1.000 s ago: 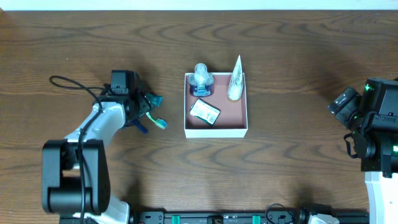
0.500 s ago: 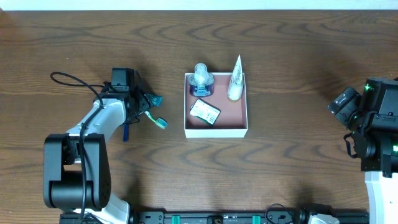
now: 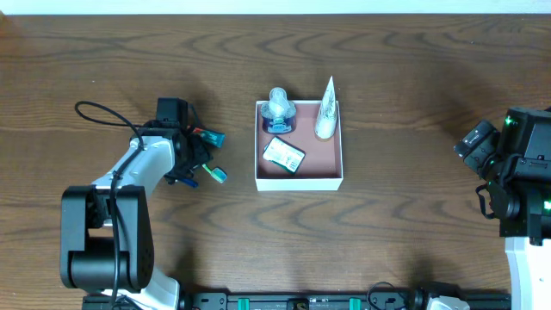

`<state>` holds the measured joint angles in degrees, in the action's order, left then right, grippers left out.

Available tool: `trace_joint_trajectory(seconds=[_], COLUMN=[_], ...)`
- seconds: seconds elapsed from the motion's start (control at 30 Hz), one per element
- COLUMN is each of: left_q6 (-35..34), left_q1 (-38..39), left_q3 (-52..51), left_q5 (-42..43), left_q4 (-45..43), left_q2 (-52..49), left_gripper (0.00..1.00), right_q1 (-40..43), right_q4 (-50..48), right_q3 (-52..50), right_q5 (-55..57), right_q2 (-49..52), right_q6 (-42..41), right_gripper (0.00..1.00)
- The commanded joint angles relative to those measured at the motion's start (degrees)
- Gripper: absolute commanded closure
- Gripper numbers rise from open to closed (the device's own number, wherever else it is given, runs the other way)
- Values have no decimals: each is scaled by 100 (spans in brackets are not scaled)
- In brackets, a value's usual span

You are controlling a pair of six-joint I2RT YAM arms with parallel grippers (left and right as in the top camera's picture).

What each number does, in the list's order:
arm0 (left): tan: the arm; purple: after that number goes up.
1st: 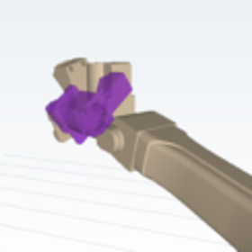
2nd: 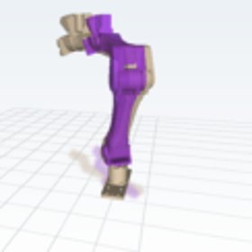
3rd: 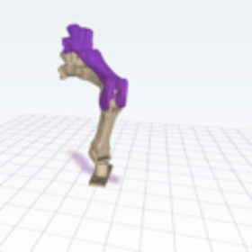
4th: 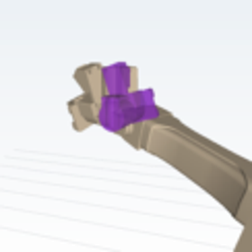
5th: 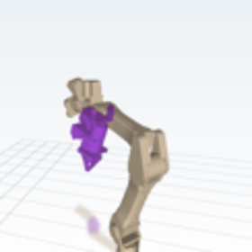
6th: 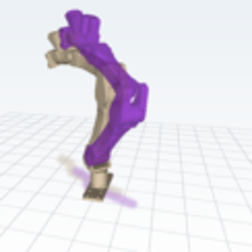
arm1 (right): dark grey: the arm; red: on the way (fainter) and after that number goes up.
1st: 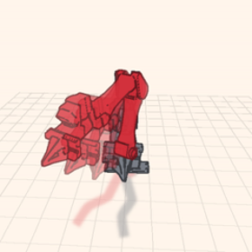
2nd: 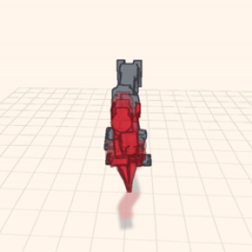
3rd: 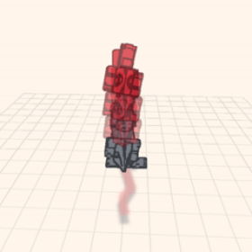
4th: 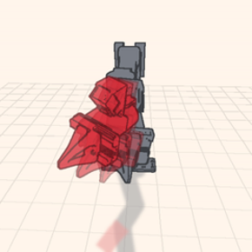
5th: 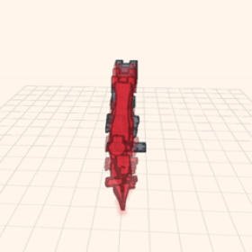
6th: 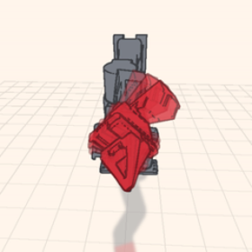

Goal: Pack container

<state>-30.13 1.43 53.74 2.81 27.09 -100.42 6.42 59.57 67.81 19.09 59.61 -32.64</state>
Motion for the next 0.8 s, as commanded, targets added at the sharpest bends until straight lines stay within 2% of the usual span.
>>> trace_joint_trajectory(seconds=[0.0,0.1,0.13,0.27,0.4,0.47,0.5,0.57,0.77], left_q6=[-33,-28,-28,-31,-33,-33,-33,-31,444], left_q1=[-35,-35,-35,-35,-35,-35,-35,-35,-35], left_q3=[-374,-330,-315,-308,-308,-308,-308,-284,81], left_q5=[485,579,581,581,579,581,581,603,1172], left_q4=[256,286,291,284,214,153,122,87,254], left_q2=[-426,-426,-426,-426,-426,-426,-426,-420,-76], left_gripper=[30,37,46,68,71,80,81,94,94], right_q1=[33,33,33,33,33,33,33,33,33], right_q4=[7,7,7,7,7,7,7,7,7], right_q3=[33,33,33,33,33,33,33,33,33], right_q5=[81,81,81,81,81,81,81,81,81], right_q2=[2,2,2,2,2,2,2,2,2], right_q6=[-72,-72,-72,-72,-72,-72,-72,-72,-72], right_gripper=[1,1,1,1,1,1,1,1,1])
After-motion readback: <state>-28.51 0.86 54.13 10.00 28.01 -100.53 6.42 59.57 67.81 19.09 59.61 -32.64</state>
